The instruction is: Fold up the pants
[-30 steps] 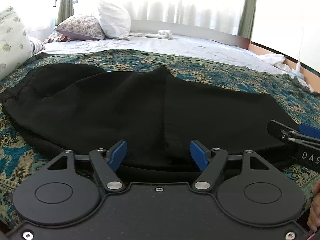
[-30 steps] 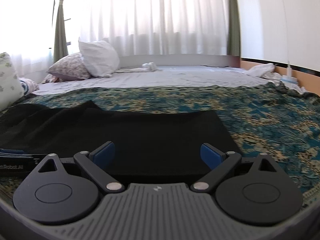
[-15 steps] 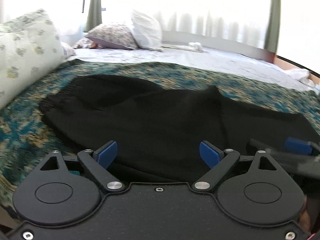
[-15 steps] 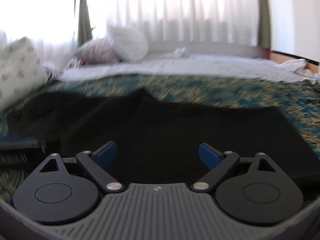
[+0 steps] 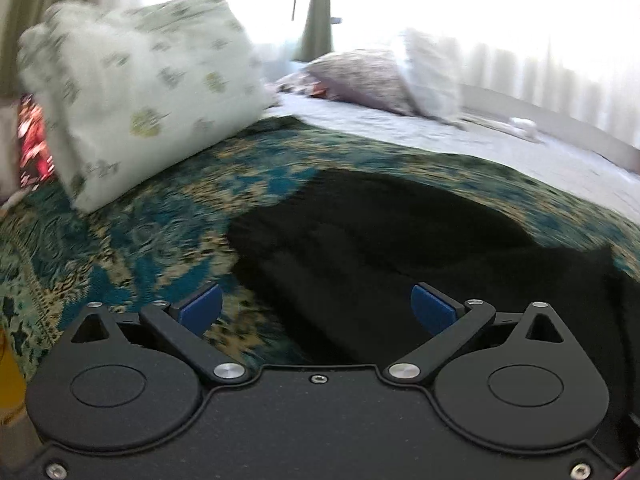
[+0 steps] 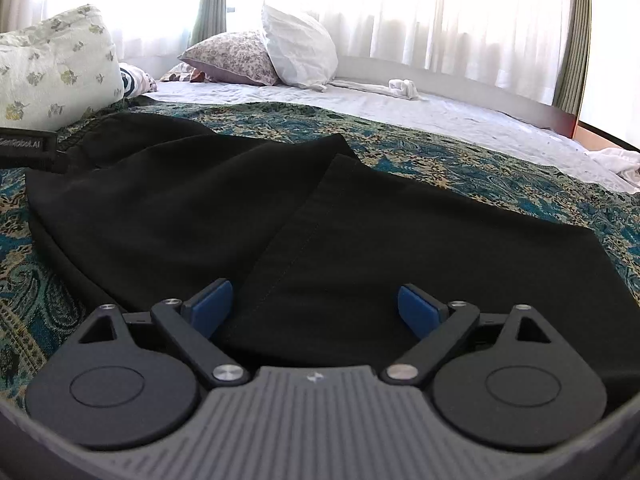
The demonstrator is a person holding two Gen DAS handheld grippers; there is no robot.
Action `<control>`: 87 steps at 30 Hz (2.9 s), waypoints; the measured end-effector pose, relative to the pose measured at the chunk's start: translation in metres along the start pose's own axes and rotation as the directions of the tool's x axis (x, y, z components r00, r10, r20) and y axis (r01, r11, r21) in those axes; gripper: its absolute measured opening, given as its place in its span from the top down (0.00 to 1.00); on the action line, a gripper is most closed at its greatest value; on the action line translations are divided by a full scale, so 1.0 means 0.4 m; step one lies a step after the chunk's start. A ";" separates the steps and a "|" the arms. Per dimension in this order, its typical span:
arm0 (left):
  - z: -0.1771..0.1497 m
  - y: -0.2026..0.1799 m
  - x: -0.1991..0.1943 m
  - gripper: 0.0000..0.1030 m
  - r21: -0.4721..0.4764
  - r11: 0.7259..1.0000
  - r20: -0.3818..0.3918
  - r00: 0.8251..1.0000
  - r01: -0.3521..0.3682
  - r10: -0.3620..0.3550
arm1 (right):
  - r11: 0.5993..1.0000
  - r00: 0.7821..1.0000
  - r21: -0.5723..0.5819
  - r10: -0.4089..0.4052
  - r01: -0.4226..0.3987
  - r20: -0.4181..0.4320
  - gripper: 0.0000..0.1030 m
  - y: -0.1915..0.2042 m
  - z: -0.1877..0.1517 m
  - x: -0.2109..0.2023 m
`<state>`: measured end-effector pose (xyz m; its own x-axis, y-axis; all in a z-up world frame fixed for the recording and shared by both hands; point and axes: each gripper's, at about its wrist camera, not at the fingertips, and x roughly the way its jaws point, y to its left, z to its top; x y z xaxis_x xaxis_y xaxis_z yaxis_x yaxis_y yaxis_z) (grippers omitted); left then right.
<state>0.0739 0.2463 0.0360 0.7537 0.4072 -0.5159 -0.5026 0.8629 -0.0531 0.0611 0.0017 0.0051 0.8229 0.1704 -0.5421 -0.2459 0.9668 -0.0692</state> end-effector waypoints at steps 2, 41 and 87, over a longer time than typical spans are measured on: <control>0.011 0.019 0.036 0.02 -0.041 0.998 -0.019 0.999 -0.051 0.050 | 1.000 1.000 0.001 0.000 0.000 0.000 0.07 0.000 0.002 0.002; -0.175 -0.760 -0.254 0.80 0.439 0.572 -0.325 0.716 0.693 -0.618 | 0.744 0.994 0.667 -0.107 0.053 0.039 0.04 -0.625 -0.103 -0.246; -0.155 -0.341 -0.286 0.44 0.383 0.800 -0.064 0.877 0.462 -0.476 | 0.866 0.960 0.452 -0.272 0.216 0.062 0.88 -0.401 -0.021 -0.142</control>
<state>0.0299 0.0633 0.0494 0.8734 -0.0730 -0.4815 0.1085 0.9930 0.0462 0.0495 -0.1645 0.0400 0.8888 -0.0871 -0.4498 0.1962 0.9596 0.2017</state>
